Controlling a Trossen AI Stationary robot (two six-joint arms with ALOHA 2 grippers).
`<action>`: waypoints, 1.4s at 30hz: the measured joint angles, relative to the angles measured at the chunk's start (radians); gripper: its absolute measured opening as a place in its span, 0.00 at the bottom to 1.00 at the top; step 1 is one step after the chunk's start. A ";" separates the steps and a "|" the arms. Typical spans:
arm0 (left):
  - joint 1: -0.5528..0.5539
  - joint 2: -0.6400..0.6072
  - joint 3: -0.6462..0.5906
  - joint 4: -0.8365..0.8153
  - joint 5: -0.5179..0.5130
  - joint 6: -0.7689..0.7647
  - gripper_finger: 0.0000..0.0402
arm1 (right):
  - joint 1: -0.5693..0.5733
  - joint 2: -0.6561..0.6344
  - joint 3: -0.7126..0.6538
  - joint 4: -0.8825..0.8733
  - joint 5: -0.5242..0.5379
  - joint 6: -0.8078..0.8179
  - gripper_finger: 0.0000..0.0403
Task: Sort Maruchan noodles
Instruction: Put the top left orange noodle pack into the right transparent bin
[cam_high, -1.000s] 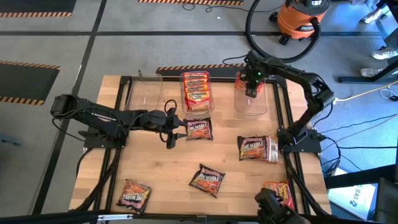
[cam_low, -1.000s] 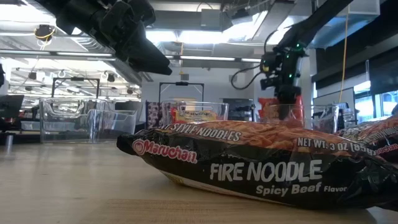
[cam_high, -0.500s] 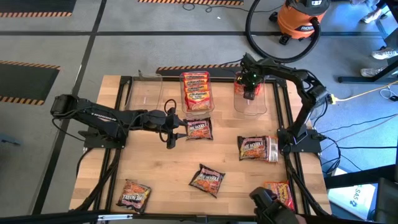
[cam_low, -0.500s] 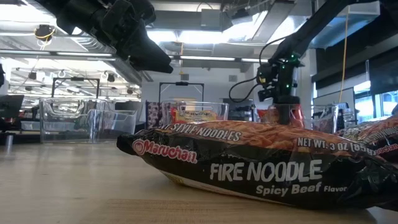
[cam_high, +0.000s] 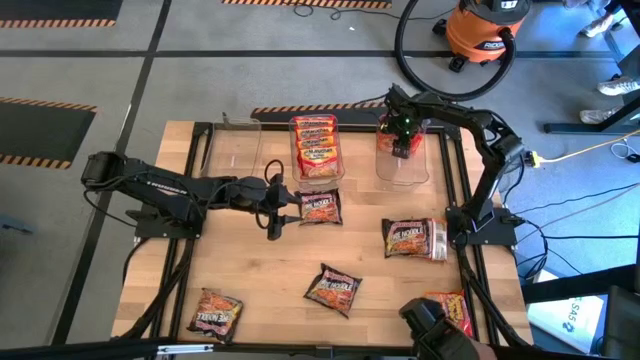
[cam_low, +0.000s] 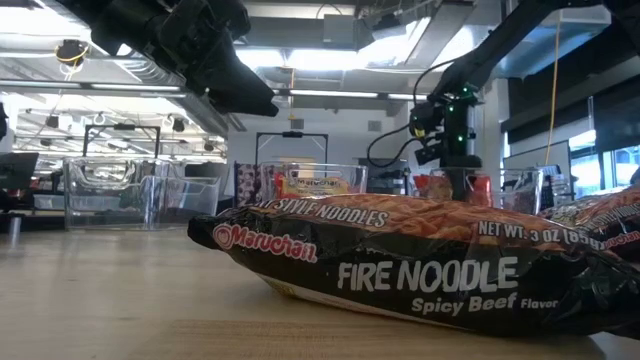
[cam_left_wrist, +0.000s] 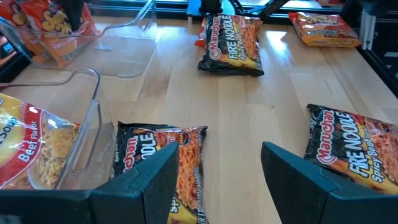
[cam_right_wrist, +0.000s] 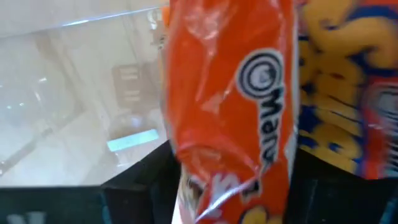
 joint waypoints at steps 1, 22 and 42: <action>0.000 0.000 0.000 0.000 0.000 0.000 0.55 | 0.000 0.000 0.012 -0.009 0.006 0.000 0.50; 0.000 0.000 0.000 0.000 0.000 0.001 0.55 | 0.000 -0.047 0.073 -0.128 0.056 0.033 0.49; 0.000 0.000 0.000 0.000 0.000 0.001 0.55 | 0.000 -0.154 0.073 -0.162 -0.008 0.099 0.49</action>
